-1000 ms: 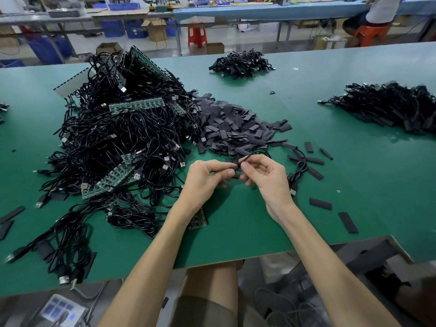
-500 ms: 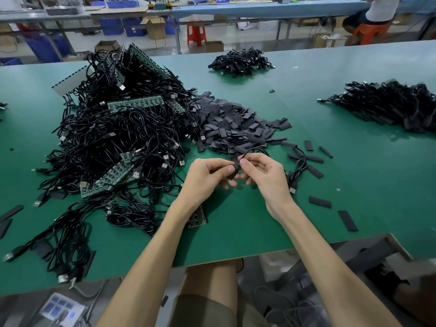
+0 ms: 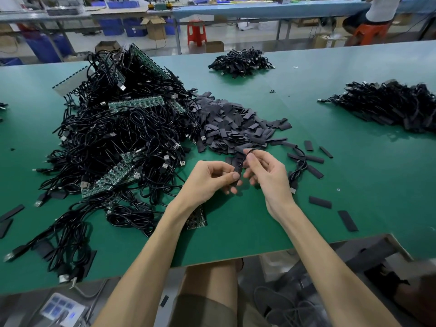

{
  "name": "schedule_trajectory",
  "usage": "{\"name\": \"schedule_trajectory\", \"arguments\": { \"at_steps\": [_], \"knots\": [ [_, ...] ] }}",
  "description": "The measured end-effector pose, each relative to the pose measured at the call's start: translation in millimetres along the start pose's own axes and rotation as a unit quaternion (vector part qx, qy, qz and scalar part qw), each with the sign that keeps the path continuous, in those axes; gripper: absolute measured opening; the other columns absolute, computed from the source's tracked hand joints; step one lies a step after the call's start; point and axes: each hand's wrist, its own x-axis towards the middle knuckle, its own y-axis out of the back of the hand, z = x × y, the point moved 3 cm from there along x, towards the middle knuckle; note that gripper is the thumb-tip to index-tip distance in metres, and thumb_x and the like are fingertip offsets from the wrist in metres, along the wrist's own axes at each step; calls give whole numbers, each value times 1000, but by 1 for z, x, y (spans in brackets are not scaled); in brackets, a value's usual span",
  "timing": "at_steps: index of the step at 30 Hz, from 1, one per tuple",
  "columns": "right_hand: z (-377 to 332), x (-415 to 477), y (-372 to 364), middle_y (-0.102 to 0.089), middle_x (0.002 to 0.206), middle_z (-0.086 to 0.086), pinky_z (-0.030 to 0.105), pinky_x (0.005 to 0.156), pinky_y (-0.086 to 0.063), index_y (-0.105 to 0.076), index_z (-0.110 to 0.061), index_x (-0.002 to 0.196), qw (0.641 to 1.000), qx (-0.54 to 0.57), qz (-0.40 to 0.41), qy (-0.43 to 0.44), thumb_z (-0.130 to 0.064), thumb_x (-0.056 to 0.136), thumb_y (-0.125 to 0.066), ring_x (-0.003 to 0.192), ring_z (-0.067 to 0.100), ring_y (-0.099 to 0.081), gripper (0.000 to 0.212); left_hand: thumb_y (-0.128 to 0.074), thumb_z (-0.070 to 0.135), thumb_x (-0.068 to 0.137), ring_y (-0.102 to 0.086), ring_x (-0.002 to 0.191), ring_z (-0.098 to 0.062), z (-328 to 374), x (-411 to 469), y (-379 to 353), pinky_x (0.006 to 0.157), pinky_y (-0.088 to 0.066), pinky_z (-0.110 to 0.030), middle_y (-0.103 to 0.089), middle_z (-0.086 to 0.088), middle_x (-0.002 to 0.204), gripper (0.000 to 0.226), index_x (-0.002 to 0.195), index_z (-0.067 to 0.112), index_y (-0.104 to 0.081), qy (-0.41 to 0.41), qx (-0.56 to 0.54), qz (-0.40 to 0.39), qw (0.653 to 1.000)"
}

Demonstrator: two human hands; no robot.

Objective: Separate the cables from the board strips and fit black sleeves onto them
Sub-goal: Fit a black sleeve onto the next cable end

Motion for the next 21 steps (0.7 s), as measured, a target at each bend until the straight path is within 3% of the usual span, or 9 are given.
{"name": "schedule_trajectory", "arguments": {
  "at_steps": [3, 6, 10, 13, 16, 18, 21],
  "knots": [
    [-2, 0, 0, -73, 109, -9, 22, 64, -49, -73, -28, 118, 1000, -7, 9, 22, -23, 103, -62, 81, 7, -64, 18, -71, 7, 94, -71, 65, -19, 1, 0, 0, 61, -55, -24, -76, -11, 81, 15, 97, -8, -70, 1, 18, -6, 1000],
    [-5, 0, 0, -62, 132, -3, 24, 75, -52, -73, -37, 116, 998, -30, 11, 61, -23, 104, -61, 90, 6, -61, 21, -73, 11, 93, -70, 67, -17, 2, -1, -2, 61, -51, -22, -77, -6, 79, 14, 95, -3, -74, -1, 53, -39, 998],
    [-5, -1, 0, -57, 133, -2, 29, 90, -54, -76, -31, 114, 996, -42, 21, 75, -22, 103, -63, 98, 0, -62, 19, -76, 14, 92, -66, 71, -12, 3, -3, -2, 72, -52, -20, -78, -6, 82, 10, 91, 6, -81, 2, 43, -72, 996],
    [-4, -1, 1, -55, 134, -7, 23, 94, -52, -77, -24, 112, 996, -41, 27, 74, -19, 101, -66, 104, -5, -62, 16, -77, 21, 91, -60, 66, -5, 3, -4, -2, 65, -43, -18, -78, -5, 79, 11, 92, 11, -82, 6, 68, -76, 995],
    [-5, -1, 0, -55, 136, -5, 15, 92, -49, -78, -19, 109, 996, -46, 16, 73, -13, 100, -66, 109, -10, -60, 16, -79, 23, 89, -50, 56, 3, 1, -3, -4, 57, -37, -11, -72, 9, 72, 13, 95, 11, -82, 1, 90, -57, 994],
    [-7, -2, -2, -56, 137, 1, 8, 88, -46, -79, -16, 105, 996, -43, 12, 74, -8, 99, -66, 110, -14, -58, 16, -76, 25, 92, -55, 58, 6, 3, -2, -5, 57, -40, -8, -73, 14, 73, 18, 104, 13, -79, -15, 99, -37, 994],
    [-10, -2, -4, -61, 130, -2, 7, 86, -46, -80, -20, 98, 997, -28, -11, 72, -5, 98, -66, 114, -9, -59, 20, -64, 32, 98, -66, 69, -5, 7, 2, -3, 56, -49, -22, -77, 7, 84, 26, 114, 13, -73, -3, 72, -8, 997]
  ]
}}
